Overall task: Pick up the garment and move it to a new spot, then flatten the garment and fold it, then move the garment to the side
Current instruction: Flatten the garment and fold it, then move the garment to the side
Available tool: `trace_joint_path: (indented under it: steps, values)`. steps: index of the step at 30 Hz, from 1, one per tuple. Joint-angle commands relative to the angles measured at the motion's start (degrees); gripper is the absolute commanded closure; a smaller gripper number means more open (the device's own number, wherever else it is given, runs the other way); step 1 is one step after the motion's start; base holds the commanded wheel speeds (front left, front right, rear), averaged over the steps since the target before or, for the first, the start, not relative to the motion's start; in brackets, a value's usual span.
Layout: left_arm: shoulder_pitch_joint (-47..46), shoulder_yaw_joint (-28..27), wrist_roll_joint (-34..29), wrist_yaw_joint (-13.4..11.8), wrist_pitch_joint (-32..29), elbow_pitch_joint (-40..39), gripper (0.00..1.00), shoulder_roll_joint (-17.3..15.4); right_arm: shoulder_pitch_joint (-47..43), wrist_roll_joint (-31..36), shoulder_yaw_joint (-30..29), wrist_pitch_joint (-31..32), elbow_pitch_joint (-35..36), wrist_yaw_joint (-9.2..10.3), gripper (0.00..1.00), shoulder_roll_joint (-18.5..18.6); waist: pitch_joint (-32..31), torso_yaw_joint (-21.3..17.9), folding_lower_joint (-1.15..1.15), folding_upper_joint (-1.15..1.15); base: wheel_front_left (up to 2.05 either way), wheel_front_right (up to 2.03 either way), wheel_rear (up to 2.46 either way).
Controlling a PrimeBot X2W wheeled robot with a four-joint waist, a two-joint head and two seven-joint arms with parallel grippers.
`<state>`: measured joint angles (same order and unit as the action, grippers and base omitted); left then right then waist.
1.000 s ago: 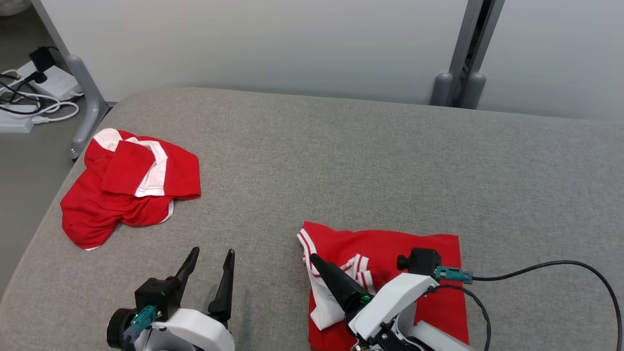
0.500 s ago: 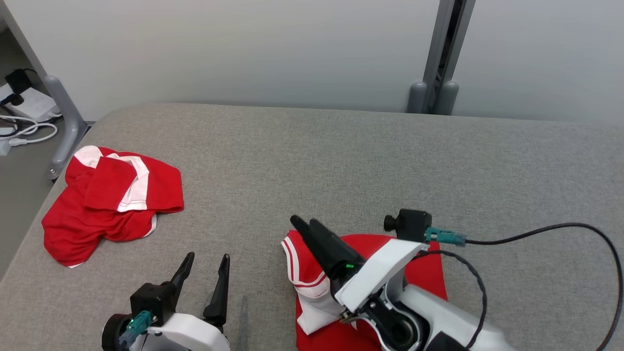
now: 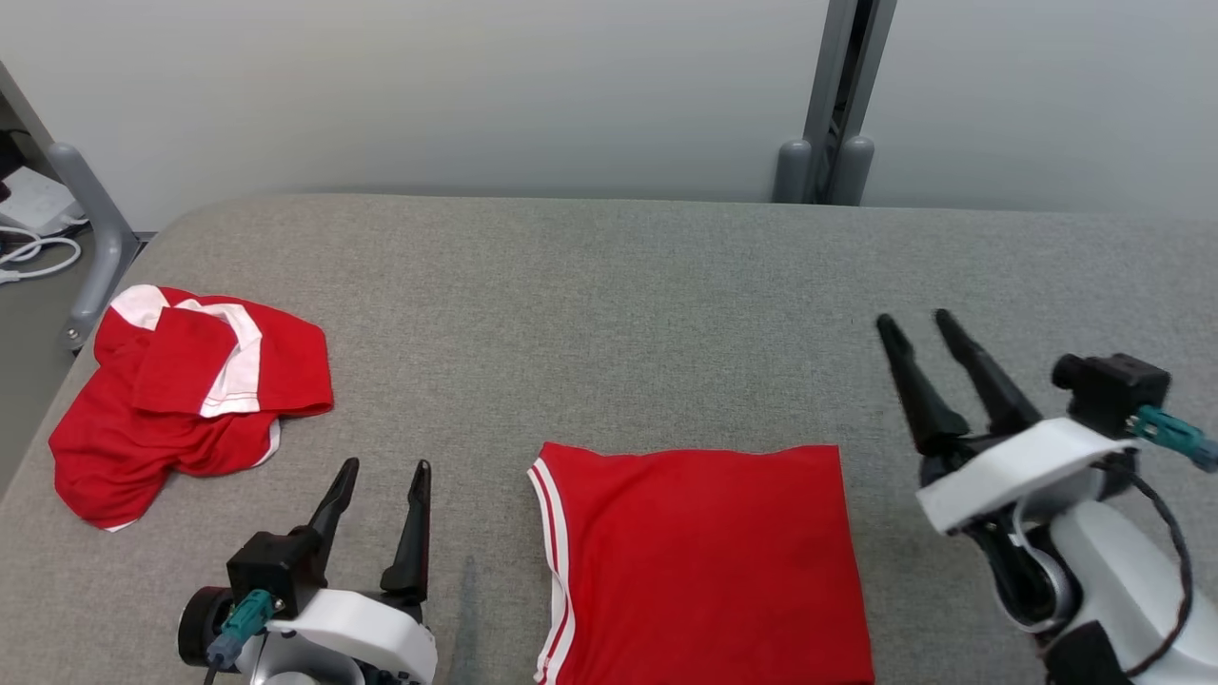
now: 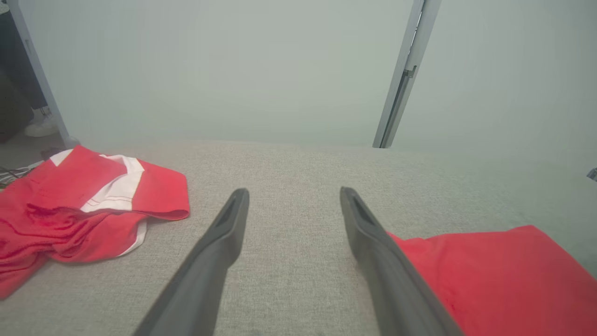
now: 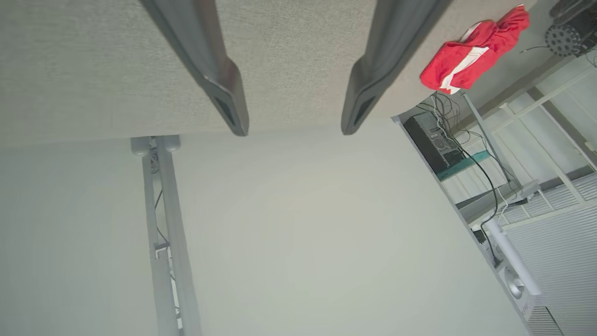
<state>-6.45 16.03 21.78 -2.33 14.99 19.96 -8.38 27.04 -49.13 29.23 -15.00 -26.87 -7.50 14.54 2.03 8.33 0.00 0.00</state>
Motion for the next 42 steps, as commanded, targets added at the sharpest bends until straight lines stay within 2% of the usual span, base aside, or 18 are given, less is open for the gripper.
trace_joint_path:
  steps: [1, 3, 7, 8, 12, 27, 42]
  values:
    - [-0.87, -0.44, -0.34, 0.05, 0.22, -0.54, 0.00, -0.34, -1.54, 3.18, -2.16, -0.28, 0.68, 0.02, 0.00, 1.22, 0.25, -0.21, 0.00, 0.00, 0.00, 0.00, 0.00]
    - [-0.88, -0.98, -0.66, 0.23, 0.21, -1.15, 0.00, -0.22, -5.11, 8.66, -6.72, -0.28, 1.97, 0.02, 0.00, 1.15, 0.53, -0.50, 0.00, 0.00, 0.00, 0.00, 0.00]
    - [-0.40, -2.12, -1.32, 0.44, 0.22, -2.30, 0.00, 0.31, -11.38, 15.21, -15.86, -0.21, 4.52, 0.02, 0.00, -0.94, 0.84, -1.16, 0.00, 0.00, 0.00, 0.00, 0.00]
    - [-0.07, -2.83, -1.76, 0.54, 0.22, -3.06, 0.00, 0.79, -14.19, 18.54, -18.86, -0.19, 6.02, 0.02, 0.00, -2.19, 0.98, -1.49, 0.00, 0.00, 0.00, 0.00, 0.00]
    - [0.79, -4.53, -2.76, 0.78, 0.22, -4.44, 0.00, 1.44, -18.34, 22.21, -22.71, -0.09, 9.06, 0.02, 0.00, -5.22, 1.21, -2.22, 0.00, 0.00, 0.00, 0.00, 0.00]
    - [2.82, -9.82, -7.05, 3.17, 0.22, -7.66, 0.00, 4.49, -22.75, 29.49, -26.96, -0.17, 14.47, 0.02, 0.00, -8.74, 1.62, -2.25, 0.00, 0.00, 0.00, 0.00, 0.00]
    - [3.37, -10.96, -8.19, 4.38, 0.21, -7.72, 0.00, 5.30, -22.88, 30.17, -27.47, -0.19, 15.33, 0.02, 0.00, -9.66, 1.29, -2.11, 0.00, 0.00, 0.00, 0.00, 0.00]
